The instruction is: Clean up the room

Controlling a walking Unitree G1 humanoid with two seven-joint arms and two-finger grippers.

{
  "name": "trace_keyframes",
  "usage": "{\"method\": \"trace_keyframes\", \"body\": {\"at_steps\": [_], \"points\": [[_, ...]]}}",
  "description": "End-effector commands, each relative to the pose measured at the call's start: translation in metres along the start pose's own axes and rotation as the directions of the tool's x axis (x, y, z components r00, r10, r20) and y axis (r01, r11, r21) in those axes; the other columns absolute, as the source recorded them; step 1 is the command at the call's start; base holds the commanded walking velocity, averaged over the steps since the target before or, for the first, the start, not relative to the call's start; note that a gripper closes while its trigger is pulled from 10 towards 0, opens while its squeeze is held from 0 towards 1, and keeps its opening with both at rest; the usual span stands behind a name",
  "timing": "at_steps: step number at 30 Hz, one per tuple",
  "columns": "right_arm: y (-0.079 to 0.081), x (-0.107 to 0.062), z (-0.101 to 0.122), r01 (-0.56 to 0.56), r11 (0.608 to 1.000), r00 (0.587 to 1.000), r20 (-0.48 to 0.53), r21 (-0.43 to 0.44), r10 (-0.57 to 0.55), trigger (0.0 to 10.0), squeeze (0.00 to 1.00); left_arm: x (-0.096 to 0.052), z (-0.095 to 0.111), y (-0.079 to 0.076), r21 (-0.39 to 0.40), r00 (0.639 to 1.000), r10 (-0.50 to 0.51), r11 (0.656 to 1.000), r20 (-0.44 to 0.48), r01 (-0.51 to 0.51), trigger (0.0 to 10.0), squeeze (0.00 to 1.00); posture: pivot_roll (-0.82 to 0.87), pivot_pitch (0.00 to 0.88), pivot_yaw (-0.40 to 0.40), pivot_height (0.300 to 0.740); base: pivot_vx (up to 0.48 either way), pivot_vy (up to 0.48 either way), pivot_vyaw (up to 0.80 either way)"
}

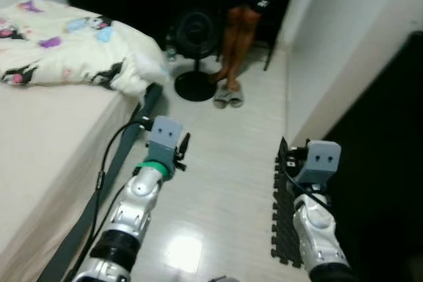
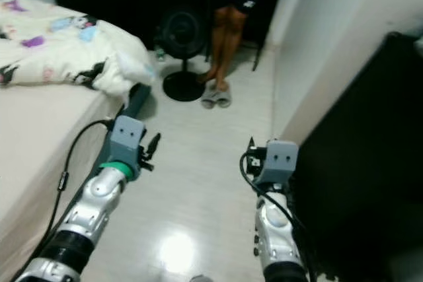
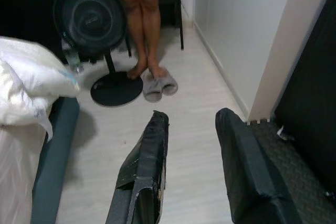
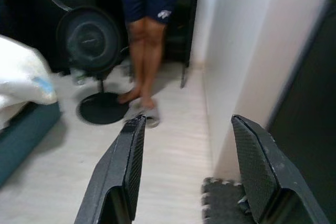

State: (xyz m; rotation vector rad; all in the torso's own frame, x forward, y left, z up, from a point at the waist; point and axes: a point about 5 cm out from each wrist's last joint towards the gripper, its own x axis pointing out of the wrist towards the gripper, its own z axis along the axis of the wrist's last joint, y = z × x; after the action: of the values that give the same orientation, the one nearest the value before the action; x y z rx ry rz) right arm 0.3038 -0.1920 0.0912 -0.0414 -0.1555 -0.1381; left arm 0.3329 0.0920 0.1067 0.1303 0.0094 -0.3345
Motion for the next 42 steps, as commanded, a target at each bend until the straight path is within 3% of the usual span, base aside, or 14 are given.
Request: {"method": "trace_keyframes", "body": {"at_steps": [1, 8, 22, 42], "points": [[0.005, -0.004, -0.005, -0.009, 1.0, 1.0, -0.022, 0.011, 0.009, 10.0, 0.0, -0.004, -0.008, 0.005, 0.014, 0.999, 0.024, 1.0, -0.026, -0.023, 10.0, 0.0, -0.09, 0.0, 0.052, 0.74, 0.352, 0.0, -0.8], [0.012, -0.004, 0.0, -0.056, 0.998, 0.998, 0.016, -0.001, 0.056, 10.0, 0.0, -0.005, -0.014, 0.014, 0.052, 0.996, 0.079, 0.996, -0.051, -0.077, 10.0, 0.0, -0.09, 0.0, 0.052, 0.74, 0.471, 0.0, -0.23], [0.013, -0.005, 0.0, -0.054, 0.999, 0.998, 0.016, 0.002, 0.054, 10.0, 0.0, -0.006, -0.015, 0.016, 0.057, 0.995, 0.088, 0.995, -0.051, -0.085, 10.0, 0.0, -0.08, 0.0, 0.054, 0.74, 0.474, 0.0, 0.0], [0.01, -0.006, -0.003, -0.045, 0.999, 0.999, 0.0, 0.01, 0.045, 10.0, 0.0, -0.005, -0.015, 0.013, 0.054, 0.995, 0.082, 0.995, -0.051, -0.08, 10.0, 0.0, -0.09, 0.0, 0.053, 0.74, 0.469, 0.0, -0.76]]}}
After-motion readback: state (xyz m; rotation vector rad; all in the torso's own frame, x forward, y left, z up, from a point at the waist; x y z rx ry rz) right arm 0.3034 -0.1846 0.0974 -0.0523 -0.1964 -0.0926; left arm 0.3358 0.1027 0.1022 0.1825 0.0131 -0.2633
